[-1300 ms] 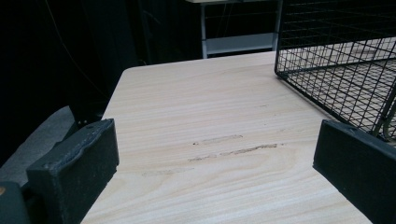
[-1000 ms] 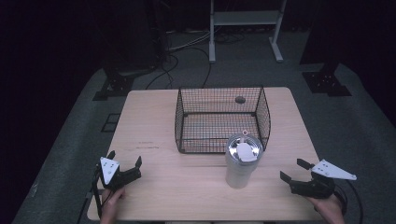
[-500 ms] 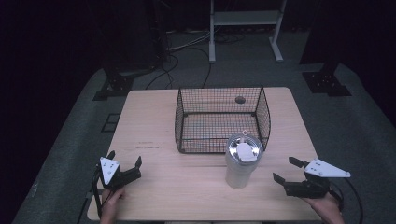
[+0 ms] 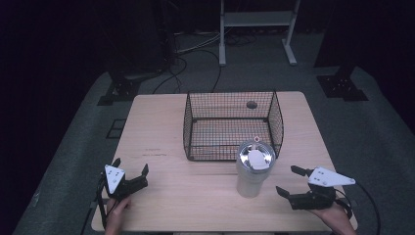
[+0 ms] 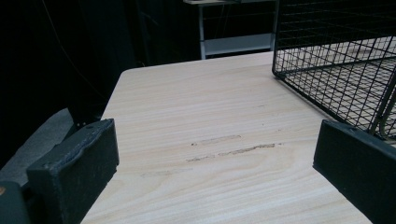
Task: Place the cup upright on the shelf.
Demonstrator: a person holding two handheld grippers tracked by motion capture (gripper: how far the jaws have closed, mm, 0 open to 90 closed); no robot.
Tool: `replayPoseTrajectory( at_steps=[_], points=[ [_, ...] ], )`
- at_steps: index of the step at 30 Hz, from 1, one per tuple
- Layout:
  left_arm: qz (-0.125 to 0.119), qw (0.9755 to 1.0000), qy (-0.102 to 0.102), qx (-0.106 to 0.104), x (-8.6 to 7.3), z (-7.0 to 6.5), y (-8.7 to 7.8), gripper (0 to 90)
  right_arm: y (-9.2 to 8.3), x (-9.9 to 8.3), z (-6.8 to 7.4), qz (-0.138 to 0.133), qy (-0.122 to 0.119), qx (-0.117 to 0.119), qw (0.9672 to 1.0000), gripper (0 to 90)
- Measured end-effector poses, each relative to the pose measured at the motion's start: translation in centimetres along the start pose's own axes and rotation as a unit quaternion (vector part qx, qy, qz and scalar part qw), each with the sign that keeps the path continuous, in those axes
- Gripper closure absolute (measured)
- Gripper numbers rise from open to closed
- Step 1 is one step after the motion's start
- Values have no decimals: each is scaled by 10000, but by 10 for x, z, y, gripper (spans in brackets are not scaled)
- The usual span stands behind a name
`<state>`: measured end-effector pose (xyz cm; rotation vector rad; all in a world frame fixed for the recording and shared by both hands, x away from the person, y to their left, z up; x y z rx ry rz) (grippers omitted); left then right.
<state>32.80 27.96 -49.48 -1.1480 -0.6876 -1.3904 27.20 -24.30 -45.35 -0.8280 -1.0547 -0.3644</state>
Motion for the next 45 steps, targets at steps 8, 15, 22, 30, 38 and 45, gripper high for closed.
replayPoseTrajectory(
  at_steps=[8, 15, 22, 30, 38, 45],
  points=[
    [-4, 10000, -11, -9, 0, 0, 0, 0, 13, 3, 17, 107, -131, 310, 9994, 95],
    [-6, 10000, -11, -9, 0, 0, 0, 0, 22, 3, 23, 150, -210, 386, 9989, 78],
    [-8, 10000, -15, -17, 0, 0, 0, 0, 34, 4, 26, 150, -152, 401, 9990, 31],
    [-10, 10000, -9, -20, 0, 0, 0, 0, 47, 5, 32, 166, -133, 480, 9986, 25],
    [-10, 10000, 2, -14, 0, 0, 0, 0, 57, 9, 35, 38, -76, 547, 9985, 25],
    [-10, 10000, -11, -24, 0, 0, 0, 0, 69, 10, 39, -15, -169, 527, 9985, 25]
  ],
)
Point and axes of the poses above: each handheld gripper's, and its own axes: y roughly forward along the jaws, x roughly out of its top, z roughly to its left, the point moved 5 cm from there along y, roughly forward along the jaws, and after that the axes turned 15 degrees about y, right-handed, at the moved point
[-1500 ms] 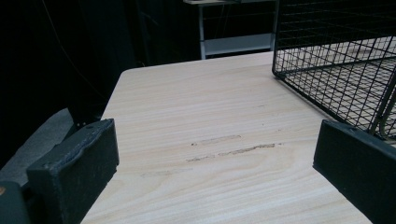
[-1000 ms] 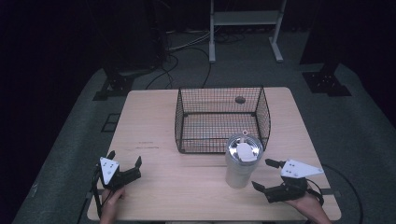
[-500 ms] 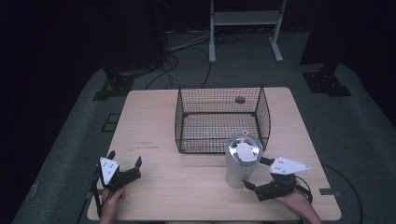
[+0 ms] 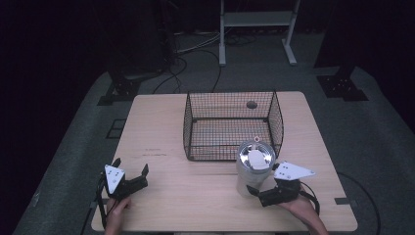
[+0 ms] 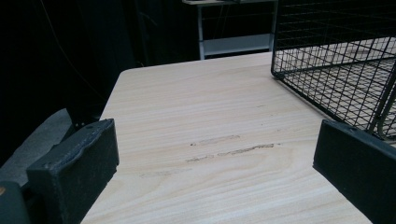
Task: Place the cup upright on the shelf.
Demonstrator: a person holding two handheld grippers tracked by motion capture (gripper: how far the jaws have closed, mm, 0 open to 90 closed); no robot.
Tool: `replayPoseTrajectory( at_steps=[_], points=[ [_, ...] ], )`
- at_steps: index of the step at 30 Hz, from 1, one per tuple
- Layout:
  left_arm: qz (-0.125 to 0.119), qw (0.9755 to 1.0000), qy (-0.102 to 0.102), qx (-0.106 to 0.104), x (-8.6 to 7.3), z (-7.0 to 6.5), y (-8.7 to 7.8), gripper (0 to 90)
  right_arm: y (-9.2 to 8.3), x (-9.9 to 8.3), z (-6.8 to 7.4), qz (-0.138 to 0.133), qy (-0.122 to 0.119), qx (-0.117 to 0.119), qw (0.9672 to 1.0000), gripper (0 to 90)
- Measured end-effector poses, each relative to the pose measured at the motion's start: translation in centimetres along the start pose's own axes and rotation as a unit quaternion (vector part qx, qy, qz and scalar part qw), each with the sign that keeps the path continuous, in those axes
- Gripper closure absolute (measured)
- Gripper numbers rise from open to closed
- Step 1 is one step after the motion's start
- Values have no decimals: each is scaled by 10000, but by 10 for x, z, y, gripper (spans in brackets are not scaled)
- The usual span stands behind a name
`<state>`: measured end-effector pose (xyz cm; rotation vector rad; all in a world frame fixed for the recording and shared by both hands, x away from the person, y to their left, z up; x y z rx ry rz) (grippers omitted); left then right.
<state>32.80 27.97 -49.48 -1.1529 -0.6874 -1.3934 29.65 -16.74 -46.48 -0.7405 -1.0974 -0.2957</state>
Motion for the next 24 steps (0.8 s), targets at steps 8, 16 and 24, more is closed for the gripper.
replayPoseTrajectory(
  at_steps=[8, 16, 24],
  points=[
    [-7, 10000, 9, -5, 0, 0, 0, 0, 9, 3, 1, -169, -46, -39, 9998, 27],
    [-14, 10000, 2, -15, 0, 0, 0, 0, 14, 6, 1, -379, 9, 18, 9993, 49],
    [-12, 10000, -4, -21, 0, 0, 0, 0, 15, 7, 1, -486, 24, 24, 9988, 82]
  ],
)
Point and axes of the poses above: each handheld gripper's, and its own axes: y roughly forward along the jaws, x roughly out of its top, z roughly to its left, the point moved 5 cm from there along y, roughly forward along the jaws, and after that the axes turned 15 degrees about y, right-handed, at the moved point
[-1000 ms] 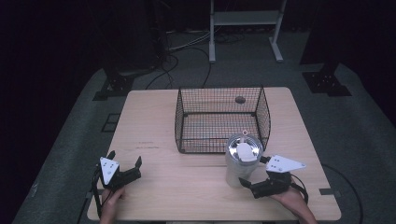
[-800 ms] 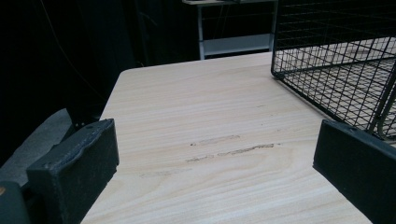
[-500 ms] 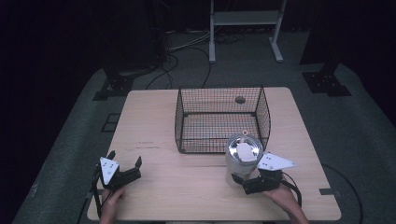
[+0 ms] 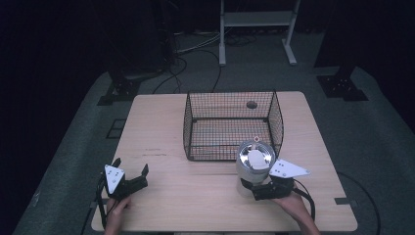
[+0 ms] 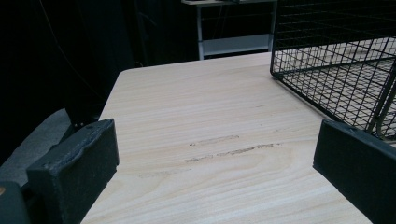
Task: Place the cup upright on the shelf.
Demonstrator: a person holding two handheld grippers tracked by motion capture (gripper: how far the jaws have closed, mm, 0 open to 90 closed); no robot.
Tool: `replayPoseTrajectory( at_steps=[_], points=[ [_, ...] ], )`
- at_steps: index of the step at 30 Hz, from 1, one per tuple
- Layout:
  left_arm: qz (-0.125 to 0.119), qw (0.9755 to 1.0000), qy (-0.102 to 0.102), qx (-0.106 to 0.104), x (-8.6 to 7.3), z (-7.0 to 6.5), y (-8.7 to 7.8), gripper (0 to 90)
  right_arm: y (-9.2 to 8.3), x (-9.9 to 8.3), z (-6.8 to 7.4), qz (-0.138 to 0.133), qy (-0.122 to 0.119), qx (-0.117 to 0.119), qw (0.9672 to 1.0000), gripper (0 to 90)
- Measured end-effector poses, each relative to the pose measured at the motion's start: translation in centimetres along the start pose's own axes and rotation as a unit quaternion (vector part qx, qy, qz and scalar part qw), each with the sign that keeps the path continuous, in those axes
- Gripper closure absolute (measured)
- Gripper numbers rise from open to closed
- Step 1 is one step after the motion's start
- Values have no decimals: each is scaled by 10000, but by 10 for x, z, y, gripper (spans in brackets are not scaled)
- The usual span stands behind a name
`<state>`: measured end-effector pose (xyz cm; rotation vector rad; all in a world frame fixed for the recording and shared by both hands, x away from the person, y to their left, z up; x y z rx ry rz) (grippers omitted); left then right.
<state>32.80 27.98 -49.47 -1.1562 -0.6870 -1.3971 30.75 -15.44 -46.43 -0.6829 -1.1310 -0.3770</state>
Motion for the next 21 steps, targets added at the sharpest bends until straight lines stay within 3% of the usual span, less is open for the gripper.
replayPoseTrajectory(
  at_steps=[9, 21],
  points=[
    [-3, 10000, -14, -7, 0, 0, 0, 0, 0, 0, 0, 7, -84, -34, 10000, 90],
    [-7, 10000, -39, -1, 0, 0, 0, 0, -5, 1, -4, 31, 60, 57, 10000, 93]
  ],
)
Point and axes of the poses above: each handheld gripper's, and its own axes: y roughly forward along the jaws, x roughly out of its top, z roughly to its left, the point moved 5 cm from there along y, roughly forward along the jaws, and after that the axes turned 15 degrees about y, right-handed, at the moved point
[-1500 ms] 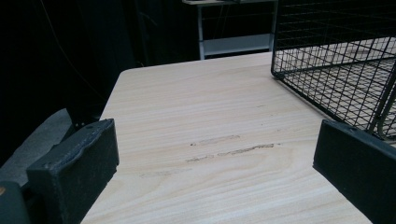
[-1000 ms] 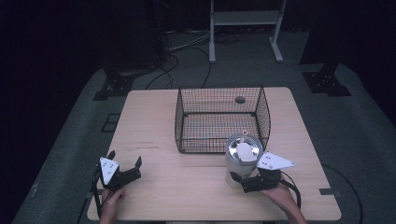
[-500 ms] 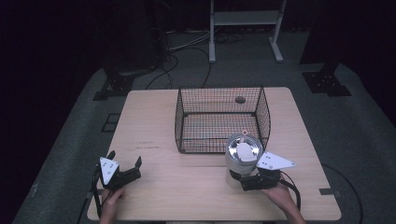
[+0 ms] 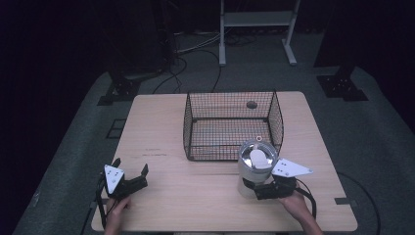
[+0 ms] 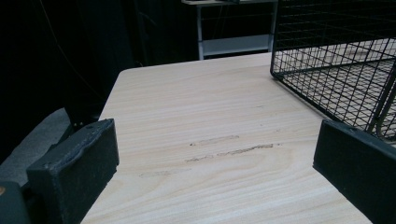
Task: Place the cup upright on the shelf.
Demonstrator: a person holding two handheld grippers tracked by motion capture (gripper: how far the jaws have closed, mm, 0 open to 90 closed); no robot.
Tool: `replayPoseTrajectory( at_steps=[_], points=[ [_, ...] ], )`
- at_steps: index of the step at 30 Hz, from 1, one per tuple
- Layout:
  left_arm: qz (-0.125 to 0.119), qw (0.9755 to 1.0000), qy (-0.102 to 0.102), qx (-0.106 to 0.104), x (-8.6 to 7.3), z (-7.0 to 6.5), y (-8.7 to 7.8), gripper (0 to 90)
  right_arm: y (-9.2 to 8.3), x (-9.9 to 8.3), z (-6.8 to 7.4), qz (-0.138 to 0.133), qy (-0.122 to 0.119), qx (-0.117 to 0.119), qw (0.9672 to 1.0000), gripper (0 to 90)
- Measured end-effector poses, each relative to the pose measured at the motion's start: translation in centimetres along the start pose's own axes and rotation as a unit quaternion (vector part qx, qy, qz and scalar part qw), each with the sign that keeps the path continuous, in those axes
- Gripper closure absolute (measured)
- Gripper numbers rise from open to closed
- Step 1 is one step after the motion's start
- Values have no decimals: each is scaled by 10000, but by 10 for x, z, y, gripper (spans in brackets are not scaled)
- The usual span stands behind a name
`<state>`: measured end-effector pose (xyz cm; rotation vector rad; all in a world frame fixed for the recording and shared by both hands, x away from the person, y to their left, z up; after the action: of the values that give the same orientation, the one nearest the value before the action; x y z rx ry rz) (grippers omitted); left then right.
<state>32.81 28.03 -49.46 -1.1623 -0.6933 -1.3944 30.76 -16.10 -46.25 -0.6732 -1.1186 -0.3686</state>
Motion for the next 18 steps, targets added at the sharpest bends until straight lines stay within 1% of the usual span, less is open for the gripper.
replayPoseTrajectory(
  at_steps=[2, 4, 9, 12, 14, 15, 17, 18],
  points=[
    [4, 10000, -1, 2, 0, 0, 0, 0, -1, 0, 0, 11, 39, 12, 10000, 93],
    [4, 10000, -3, 7, 0, 0, 0, 0, -4, 4, -2, -69, 116, 49, 9999, 93],
    [5, 10000, -9, 6, 0, 0, 0, 0, -10, 12, -2, -153, 117, 91, 9998, 93],
    [8, 10000, -4, 15, 0, 0, 0, 0, -14, 19, 0, -202, 142, 162, 9996, 93],
    [11, 10000, 9, 5, 0, 0, 0, 0, -16, 24, 1, -224, 236, 264, 9991, 93],
    [11, 10000, 9, 11, 0, 0, 0, 0, -16, 29, 2, -202, 237, 333, 9990, 93],
    [9, 10000, 3, 10, 0, 0, 0, 0, -16, 31, 3, -199, 214, 328, 9990, 92],
    [8, 10000, -3, 11, 0, 0, 0, 0, -16, 35, 6, -190, 158, 329, 9992, 93]
  ],
)
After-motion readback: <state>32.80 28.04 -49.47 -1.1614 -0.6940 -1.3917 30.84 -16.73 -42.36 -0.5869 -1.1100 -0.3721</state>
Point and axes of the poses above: each handheld gripper's, and its own axes: y roughly forward along the jaws, x roughly out of its top, z roughly to its left, the point moved 5 cm from there along y, roughly forward along the jaws, and after that the axes turned 15 degrees about y, right-handed, at the moved point
